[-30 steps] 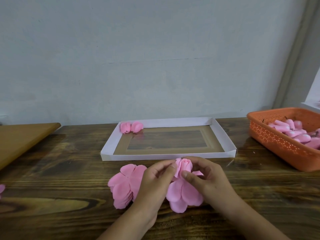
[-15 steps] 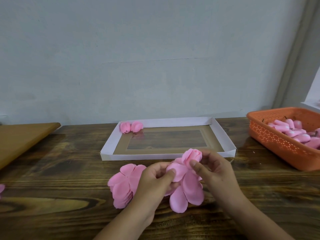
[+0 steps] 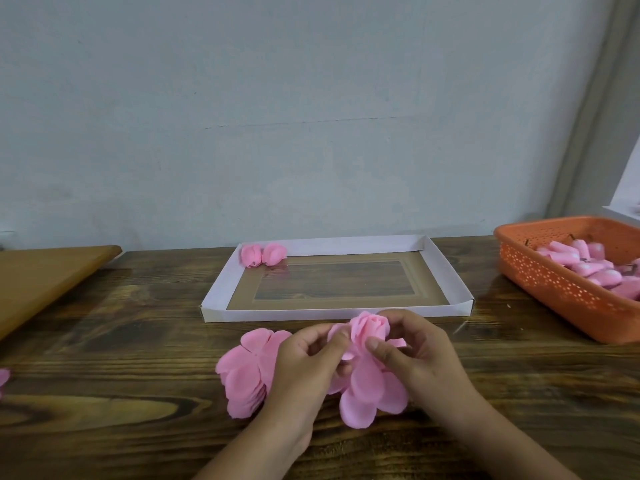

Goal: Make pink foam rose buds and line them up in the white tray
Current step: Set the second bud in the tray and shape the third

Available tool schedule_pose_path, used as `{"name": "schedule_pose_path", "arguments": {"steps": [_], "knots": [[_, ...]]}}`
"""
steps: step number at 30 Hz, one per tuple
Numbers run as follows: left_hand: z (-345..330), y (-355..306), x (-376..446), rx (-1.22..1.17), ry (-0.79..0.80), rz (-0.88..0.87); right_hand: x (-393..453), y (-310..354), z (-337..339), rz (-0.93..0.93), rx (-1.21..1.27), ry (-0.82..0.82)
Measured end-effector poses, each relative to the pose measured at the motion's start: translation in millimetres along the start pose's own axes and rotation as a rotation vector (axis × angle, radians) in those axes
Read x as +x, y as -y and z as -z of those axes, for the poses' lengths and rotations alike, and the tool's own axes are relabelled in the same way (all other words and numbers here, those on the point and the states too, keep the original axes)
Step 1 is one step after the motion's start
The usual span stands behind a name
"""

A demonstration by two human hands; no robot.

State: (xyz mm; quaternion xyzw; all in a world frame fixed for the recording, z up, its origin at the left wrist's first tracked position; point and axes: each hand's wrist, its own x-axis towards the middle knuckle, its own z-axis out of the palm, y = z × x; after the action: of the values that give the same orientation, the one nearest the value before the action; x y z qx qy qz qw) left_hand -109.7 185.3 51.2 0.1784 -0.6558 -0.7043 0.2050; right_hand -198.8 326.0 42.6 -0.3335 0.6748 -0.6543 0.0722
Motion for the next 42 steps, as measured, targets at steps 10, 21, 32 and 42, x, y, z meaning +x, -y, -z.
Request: {"name": "schedule_pose_path", "arguments": {"steps": [10, 21, 32, 42], "knots": [[-2.6, -0.7, -0.7, 0.023, 0.100, -0.009, 2.0, -2.9, 1.2, -0.038, -0.061, -0.057], [1.0, 2.5, 0.0, 0.090, 0.119, -0.170, 1.9, -0.4, 2.3, -0.019, 0.066, 0.011], [2.3, 2.4, 0.6, 0.087, 0.084, -0.237, 1.8, 2.7, -0.5, 0.033, 0.213, 0.101], [6.6, 6.7, 4.5, 0.239, 0.056, -0.362, 0.9, 5.8, 0.4, 0.020, 0.170, 0.168]]}}
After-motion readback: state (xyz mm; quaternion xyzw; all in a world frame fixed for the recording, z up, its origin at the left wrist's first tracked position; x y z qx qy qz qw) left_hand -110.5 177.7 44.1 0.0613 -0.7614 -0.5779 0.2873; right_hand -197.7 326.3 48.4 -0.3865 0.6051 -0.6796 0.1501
